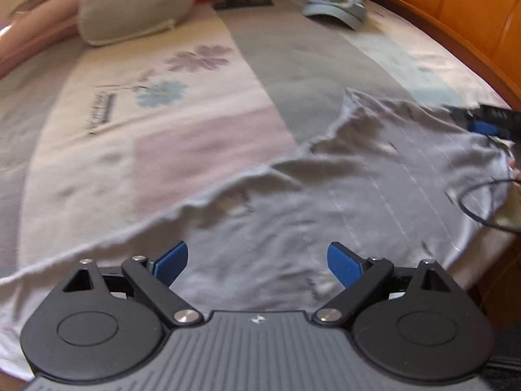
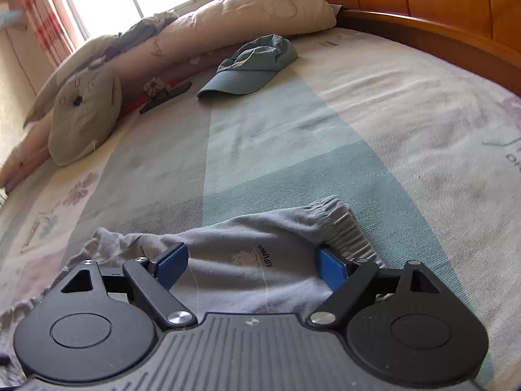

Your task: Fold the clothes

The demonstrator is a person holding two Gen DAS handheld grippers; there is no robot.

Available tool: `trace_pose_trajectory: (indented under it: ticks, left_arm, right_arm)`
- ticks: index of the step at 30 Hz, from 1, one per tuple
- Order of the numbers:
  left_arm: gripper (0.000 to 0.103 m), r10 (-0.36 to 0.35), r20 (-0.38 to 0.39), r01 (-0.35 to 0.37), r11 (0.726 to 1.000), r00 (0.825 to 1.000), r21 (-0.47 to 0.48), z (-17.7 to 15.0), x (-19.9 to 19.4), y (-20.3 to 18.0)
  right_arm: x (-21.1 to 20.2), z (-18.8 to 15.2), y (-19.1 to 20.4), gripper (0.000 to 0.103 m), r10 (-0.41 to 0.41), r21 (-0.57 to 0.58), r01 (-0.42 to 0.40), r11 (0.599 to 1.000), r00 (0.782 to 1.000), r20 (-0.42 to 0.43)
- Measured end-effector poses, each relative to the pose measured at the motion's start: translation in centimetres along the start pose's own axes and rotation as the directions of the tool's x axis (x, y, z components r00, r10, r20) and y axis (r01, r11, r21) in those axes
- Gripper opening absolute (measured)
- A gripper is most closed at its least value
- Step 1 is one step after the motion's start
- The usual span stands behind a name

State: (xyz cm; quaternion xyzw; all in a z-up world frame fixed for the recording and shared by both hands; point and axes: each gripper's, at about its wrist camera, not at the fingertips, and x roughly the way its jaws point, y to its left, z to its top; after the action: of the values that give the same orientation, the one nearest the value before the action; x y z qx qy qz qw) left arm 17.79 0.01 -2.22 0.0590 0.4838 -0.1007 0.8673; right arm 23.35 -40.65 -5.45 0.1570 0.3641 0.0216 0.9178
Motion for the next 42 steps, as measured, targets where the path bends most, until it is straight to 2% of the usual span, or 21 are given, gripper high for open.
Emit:
trace_pose_trajectory:
  ticks: [5, 10, 14, 16, 18, 22, 25, 30, 35, 37, 38, 41, 42]
  left_arm:
    - [0.093, 0.079, -0.008, -0.079, 0.997, 0.997, 0.011, -0.8, 0.2, 1.8]
    - [0.093, 0.108, 0.018, -0.109, 0.993, 0.994, 0.054, -2.0, -0.1, 2.8]
    - [0.093, 0.087, 0.000, -0.087, 0.993, 0.996, 0.085, -3.6, 0.4, 3.7]
    - [0.093, 0.065, -0.014, -0.064, 0.996, 0.998, 0.065, -4.7, 0.6, 4.5]
    - [0.093, 0.018, -0.013, -0.018, 1.000, 1.000, 0.008, -5.6, 0.1, 5.7]
    - [0.093, -0.025, 0.018, 0.025, 1.000, 1.000, -0.015, -5.7, -1.3, 7.3]
    - [0.093, -0.028, 0.065, 0.031, 0.998, 0.998, -0.061, -5.2, -1.6, 9.0]
    - [0.093, -0.049, 0.070, 0.058, 0.990, 0.996, -0.126, -6.8, -1.7, 11.7]
    - [0.093, -0.091, 0.077, 0.102, 0.983, 0.993, -0.150, -9.2, -2.6, 14.1]
    - [0.093, -0.139, 0.089, 0.155, 0.967, 0.986, -0.201, -9.4, -3.4, 15.4]
    - [0.093, -0.164, 0.124, 0.190, 0.952, 0.979, -0.242, -9.3, -4.0, 16.3]
    - [0.093, -0.140, 0.219, 0.207, 0.924, 0.966, -0.322, -9.5, -5.2, 19.1]
    - [0.093, -0.119, 0.212, 0.187, 0.924, 0.970, -0.335, -9.6, -5.1, 19.8]
  right_arm:
    - [-1.9, 0.0, 2.4, 0.090, -0.012, -0.074, 0.012, 0.997, 1.000, 0.001]
    - [-4.3, -2.0, 7.0, 0.097, 0.041, -0.250, -0.034, 0.968, 0.999, 0.021]
    - [-4.1, -5.9, 9.9, 0.097, 0.050, -0.370, -0.057, 0.927, 0.998, -0.028]
    - [-3.8, -7.8, 10.5, 0.097, 0.015, -0.400, -0.040, 0.916, 0.998, -0.064]
    - [-3.7, -9.3, 10.3, 0.097, -0.034, -0.415, -0.006, 0.910, 0.995, -0.091]
    - [-4.8, -9.3, 10.2, 0.099, -0.089, -0.378, 0.042, 0.925, 0.990, -0.108]
    - [-5.2, -8.4, 12.0, 0.100, -0.049, -0.352, 0.019, 0.936, 0.996, -0.077]
    - [-4.2, -8.4, 17.2, 0.102, 0.020, -0.373, -0.045, 0.927, 0.997, -0.071]
    - [-2.4, -9.8, 20.9, 0.103, 0.039, -0.358, -0.088, 0.929, 0.989, -0.141]
    - [-1.6, -10.5, 21.9, 0.103, 0.031, -0.375, -0.101, 0.921, 0.982, -0.188]
    - [-1.4, -10.7, 22.5, 0.103, 0.031, -0.391, -0.112, 0.914, 0.978, -0.206]
    - [-1.1, -10.9, 24.4, 0.103, 0.048, -0.422, -0.140, 0.896, 0.974, -0.221]
    - [-1.1, -10.8, 25.1, 0.103, 0.059, -0.424, -0.149, 0.893, 0.974, -0.219]
